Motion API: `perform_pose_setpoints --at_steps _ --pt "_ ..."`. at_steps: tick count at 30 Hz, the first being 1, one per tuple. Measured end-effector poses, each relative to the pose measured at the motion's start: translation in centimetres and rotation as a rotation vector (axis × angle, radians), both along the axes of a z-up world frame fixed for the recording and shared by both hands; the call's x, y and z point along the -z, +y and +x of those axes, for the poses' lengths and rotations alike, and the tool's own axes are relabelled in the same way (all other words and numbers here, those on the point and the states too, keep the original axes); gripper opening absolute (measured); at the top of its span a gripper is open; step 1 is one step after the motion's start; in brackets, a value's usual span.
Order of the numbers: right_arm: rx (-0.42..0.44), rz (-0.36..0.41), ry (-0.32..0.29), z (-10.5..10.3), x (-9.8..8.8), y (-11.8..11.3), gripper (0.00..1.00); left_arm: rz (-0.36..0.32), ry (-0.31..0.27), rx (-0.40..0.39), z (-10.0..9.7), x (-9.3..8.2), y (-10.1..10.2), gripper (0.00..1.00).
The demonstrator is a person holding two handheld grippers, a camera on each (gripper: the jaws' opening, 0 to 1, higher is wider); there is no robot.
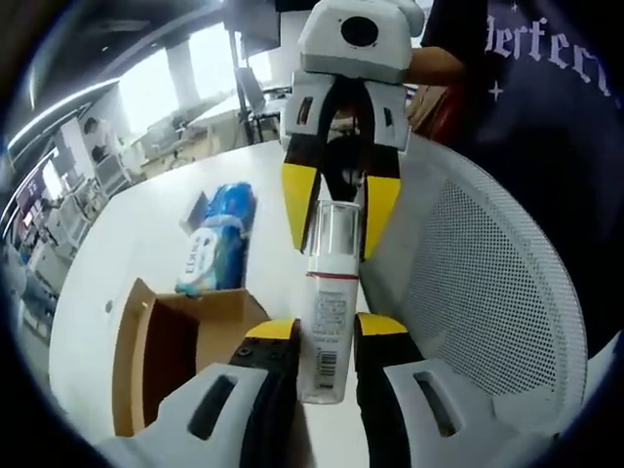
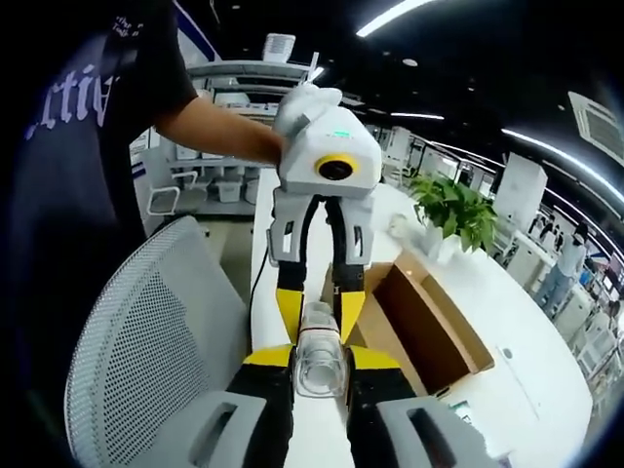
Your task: Operate the shoe box by opening the lid, removing the specified soft item, and placing it in the target area until the item is outside and the box remains undamaged.
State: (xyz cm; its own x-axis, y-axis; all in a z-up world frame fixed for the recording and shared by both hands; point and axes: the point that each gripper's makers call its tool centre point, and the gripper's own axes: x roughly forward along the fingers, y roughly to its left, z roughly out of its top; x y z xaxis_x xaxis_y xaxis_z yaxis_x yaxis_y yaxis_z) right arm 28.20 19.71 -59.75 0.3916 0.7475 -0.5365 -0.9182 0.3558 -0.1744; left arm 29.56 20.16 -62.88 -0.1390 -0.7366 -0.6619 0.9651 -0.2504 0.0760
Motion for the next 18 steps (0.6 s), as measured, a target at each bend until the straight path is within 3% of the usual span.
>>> perform_pose_setpoints --at_steps 10,18 --pt "-0.013 -0.015 -0.015 0.23 -0.47 0.12 0.14 -0.023 -0.011 -0.034 0.32 -0.39 0.03 0.21" --pt "-0.023 -0.017 -0.024 0.25 -0.8 0.32 0.14 -0.043 -0.022 -0.062 0.8 -0.7 0.14 0.28"
